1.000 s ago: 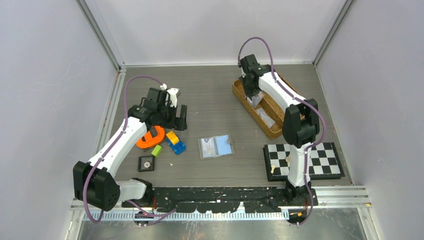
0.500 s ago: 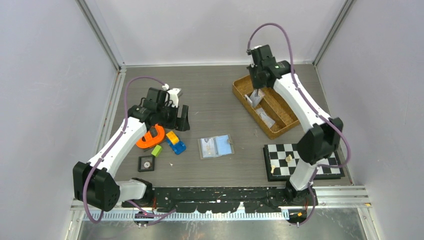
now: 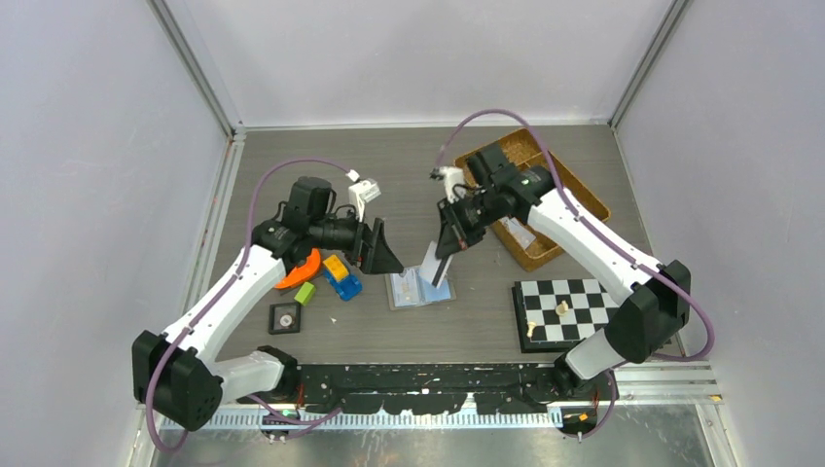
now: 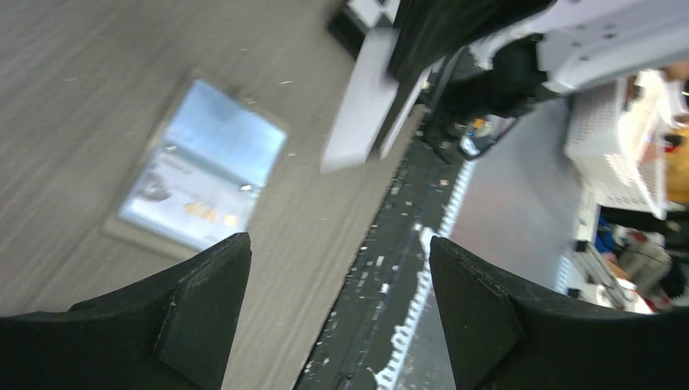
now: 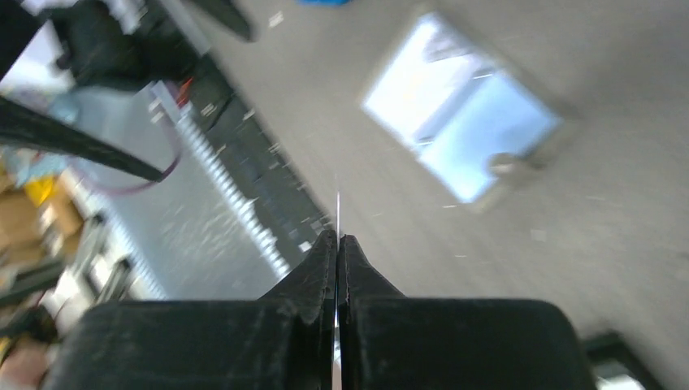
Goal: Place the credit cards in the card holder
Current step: Insert the credit card into the card holder.
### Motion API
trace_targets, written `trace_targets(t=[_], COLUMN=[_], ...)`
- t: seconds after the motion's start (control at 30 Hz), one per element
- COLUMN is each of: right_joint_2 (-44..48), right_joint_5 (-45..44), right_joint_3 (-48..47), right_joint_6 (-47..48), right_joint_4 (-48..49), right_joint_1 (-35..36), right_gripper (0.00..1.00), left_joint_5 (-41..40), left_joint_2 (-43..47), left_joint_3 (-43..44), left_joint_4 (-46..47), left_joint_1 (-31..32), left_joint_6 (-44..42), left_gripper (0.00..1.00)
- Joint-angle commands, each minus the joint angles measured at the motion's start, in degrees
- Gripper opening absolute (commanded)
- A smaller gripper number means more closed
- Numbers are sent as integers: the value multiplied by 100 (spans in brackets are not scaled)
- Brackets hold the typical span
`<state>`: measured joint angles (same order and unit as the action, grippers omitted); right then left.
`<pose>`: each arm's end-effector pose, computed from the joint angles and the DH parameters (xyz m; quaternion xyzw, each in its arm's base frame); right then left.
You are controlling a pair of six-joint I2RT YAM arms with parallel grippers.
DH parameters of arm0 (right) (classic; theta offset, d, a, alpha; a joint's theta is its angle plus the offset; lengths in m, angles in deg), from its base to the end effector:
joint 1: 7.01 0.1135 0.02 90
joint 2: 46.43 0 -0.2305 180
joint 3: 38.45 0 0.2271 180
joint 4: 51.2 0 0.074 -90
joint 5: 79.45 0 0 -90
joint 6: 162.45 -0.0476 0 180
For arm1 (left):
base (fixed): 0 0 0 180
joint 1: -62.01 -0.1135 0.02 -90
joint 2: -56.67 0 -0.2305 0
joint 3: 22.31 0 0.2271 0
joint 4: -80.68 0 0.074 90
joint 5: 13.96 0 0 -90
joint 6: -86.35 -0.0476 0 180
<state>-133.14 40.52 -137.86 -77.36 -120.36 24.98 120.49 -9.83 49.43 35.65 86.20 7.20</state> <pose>0.2350 0.1749 0.2975 -0.2891 0.8817 0.3231 0.1860 0.2027 -0.1276 0.2765 0.2568 0.8139 -0.4449 0.2714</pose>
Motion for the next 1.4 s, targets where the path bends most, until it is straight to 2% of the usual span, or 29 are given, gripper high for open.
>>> trace_targets(t=[0.0, 0.13, 0.2, 0.33, 0.47, 0.6, 0.7, 0.73, 0.77, 0.8, 0.9, 1.0, 1.1, 1.2, 1.27, 1.37], right_joint_2=[51, 98, 111, 66, -42, -138, -140, -129, -101, -74, 120, 419, 681, 788, 752, 495], right_joint_5=[2065, 2655, 2957, 3154, 3057, 2910, 2859, 2813, 2727, 2541, 1764, 746, -130, -996, -1856, -2268], right_joint_3=[224, 283, 252, 99, -35, -122, -163, -175, -177, -170, -8, 375, 892, 1373, 1674, 2006], right_joint_6=[-86, -55, 30, 277, 428, 456, 456, 458, 431, 384, 68, -504, -1114, -1592, -2007, -2312], right_joint_4=[213, 359, 327, 122, -98, -190, -181, -162, -131, -100, 188, 726, 1272, 1757, 1904, 2107], right_joint_1=[412, 499, 501, 546, 557, 583, 582, 588, 588, 584, 531, 330, 193, 202, 256, 339], right_gripper=[0, 0, 0, 1, 1, 0, 0, 1, 5, 11, 32, 52, 65, 72, 72, 69], left_joint_5=[1281, 1417, 1557, 1918, 2394, 2413, 2451, 2481, 2498, 2490, 2068, 1061, 137, -723, -1457, -1812], left_joint_2=[-23, -92, -144, -220, -215, -263, -340, -357, -356, -348, -210, -116, -21, 56, 10, -248], left_joint_3=[-54, -68, -55, -61, -217, -252, -248, -243, -240, -231, -246, -309, -658, -1074, -1259, -1382], left_joint_4=[610, 603, 611, 791, 1384, 1414, 1392, 1392, 1388, 1371, 1209, 965, 1381, 1934, 2035, 2278], left_joint_1=[150, 181, 227, 358, 512, 660, 775, 815, 845, 866, 869, 869, 864, 861, 857, 860], left_joint_6=[248, 289, 318, 521, 975, 998, 998, 991, 978, 961, 838, 862, 1519, 2226, 2662, 3141], left_gripper=[84, 84, 81, 62, 51, 40, 24, 15, 5, 0, 0, 0, 0, 0, 0, 0])
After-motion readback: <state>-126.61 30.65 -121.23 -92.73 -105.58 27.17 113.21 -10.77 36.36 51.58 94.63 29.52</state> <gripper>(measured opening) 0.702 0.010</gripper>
